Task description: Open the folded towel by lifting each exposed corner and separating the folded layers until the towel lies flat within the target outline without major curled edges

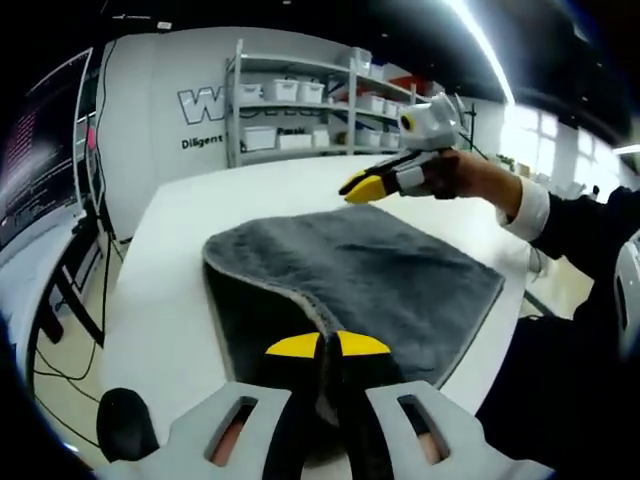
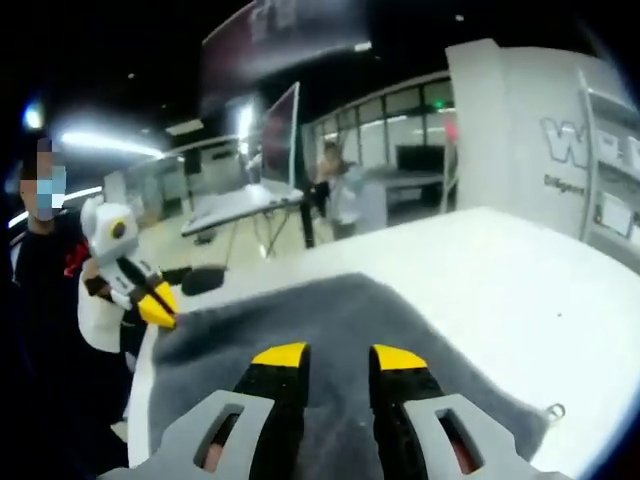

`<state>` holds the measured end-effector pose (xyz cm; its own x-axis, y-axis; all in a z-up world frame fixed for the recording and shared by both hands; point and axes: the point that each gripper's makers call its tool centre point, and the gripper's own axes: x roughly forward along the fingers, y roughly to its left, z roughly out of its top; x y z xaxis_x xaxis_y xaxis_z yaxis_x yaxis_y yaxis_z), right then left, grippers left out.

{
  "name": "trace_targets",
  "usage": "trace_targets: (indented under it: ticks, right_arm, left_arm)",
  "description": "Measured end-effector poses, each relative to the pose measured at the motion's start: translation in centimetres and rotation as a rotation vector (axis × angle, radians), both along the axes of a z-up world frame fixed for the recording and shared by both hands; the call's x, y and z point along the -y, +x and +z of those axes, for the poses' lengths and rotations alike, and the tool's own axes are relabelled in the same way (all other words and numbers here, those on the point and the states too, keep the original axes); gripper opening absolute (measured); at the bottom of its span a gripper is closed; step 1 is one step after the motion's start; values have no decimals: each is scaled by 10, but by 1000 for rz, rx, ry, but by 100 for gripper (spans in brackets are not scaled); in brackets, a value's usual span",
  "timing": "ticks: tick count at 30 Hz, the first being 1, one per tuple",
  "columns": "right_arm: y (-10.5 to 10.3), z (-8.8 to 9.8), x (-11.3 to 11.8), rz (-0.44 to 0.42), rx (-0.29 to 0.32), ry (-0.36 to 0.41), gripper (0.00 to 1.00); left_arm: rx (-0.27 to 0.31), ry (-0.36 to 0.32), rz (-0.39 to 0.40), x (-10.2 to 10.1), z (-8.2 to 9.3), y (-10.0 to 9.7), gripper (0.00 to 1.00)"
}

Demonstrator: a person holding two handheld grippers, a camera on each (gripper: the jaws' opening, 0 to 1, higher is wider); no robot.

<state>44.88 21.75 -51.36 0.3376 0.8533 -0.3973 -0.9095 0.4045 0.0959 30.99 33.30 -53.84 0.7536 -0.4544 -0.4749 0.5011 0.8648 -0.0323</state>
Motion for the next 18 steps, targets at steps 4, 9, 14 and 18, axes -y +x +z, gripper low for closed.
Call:
trace_targets:
  ticks: [4,9,14,18]
  right_arm:
    - [3,0,-9,4,-37,19,21]
    - [2,-3,-18,4,-87,36,22]
    - [13,-2,-23,-12,-119,49,26]
    - [18,-3,-28,-21,-151,52,27]
  left_arm:
    - [1,4,-9,3,1,0,4]
    - [4,-3,-11,6,2,0,4]
    - [7,-3,-10,8,3,-1,4]
    - [8,-9,-16,11,4,0,4]
